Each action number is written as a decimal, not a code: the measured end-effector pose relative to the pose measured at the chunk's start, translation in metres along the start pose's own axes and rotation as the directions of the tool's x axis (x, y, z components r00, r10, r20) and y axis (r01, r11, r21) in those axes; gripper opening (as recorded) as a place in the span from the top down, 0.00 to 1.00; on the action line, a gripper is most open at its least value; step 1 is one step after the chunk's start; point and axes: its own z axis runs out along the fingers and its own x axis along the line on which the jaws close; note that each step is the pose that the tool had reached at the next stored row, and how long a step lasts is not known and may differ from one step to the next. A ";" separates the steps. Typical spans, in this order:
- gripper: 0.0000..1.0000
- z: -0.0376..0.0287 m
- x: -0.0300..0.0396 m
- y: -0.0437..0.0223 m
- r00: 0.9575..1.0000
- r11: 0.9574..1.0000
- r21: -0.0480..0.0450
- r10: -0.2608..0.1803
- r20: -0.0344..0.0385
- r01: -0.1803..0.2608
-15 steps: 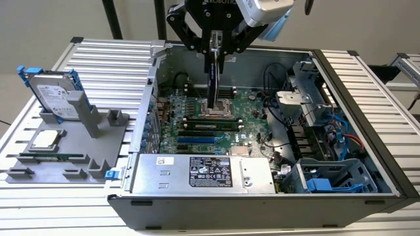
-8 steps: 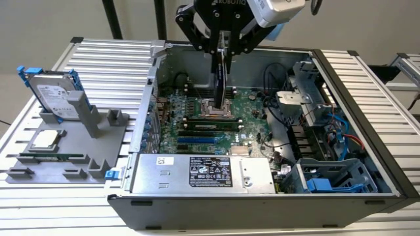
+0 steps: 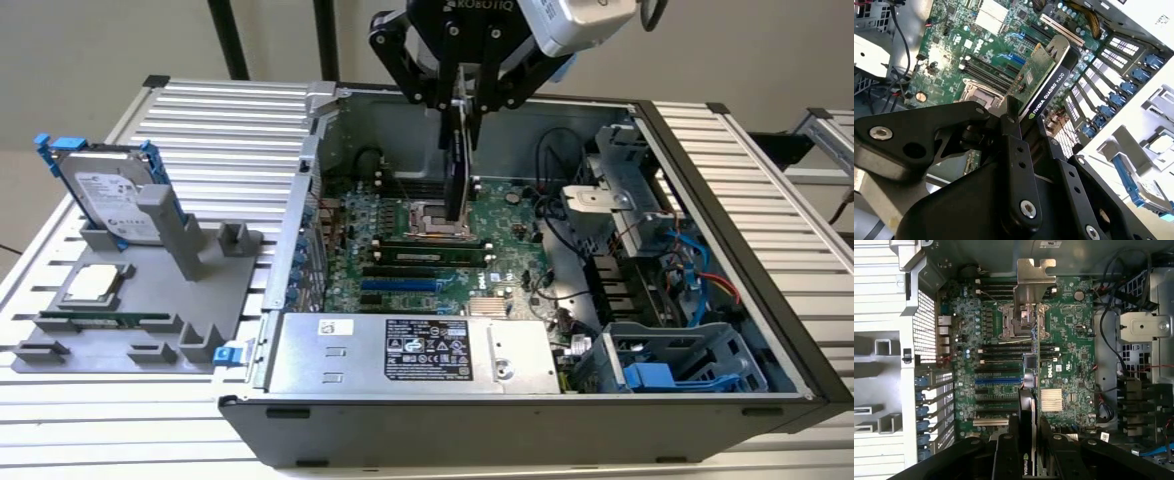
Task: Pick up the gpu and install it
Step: 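Pick up the gpu and move the gpu toward the slot, then insert the gpu into the slot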
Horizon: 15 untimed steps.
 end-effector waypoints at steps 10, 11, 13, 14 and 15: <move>1.00 0.0004 -0.0089 0.0005 1.000 1.000 0.000 0.000 0.000 0.000; 1.00 0.0004 -0.0095 0.0005 1.000 1.000 0.000 0.000 0.000 0.000; 1.00 0.0004 -0.0107 0.0006 1.000 1.000 0.000 0.000 0.000 0.000; 1.00 0.0004 -0.0113 0.0007 1.000 1.000 0.000 0.000 0.000 0.000; 1.00 0.0005 -0.0120 0.0007 1.000 1.000 0.000 0.000 0.000 0.000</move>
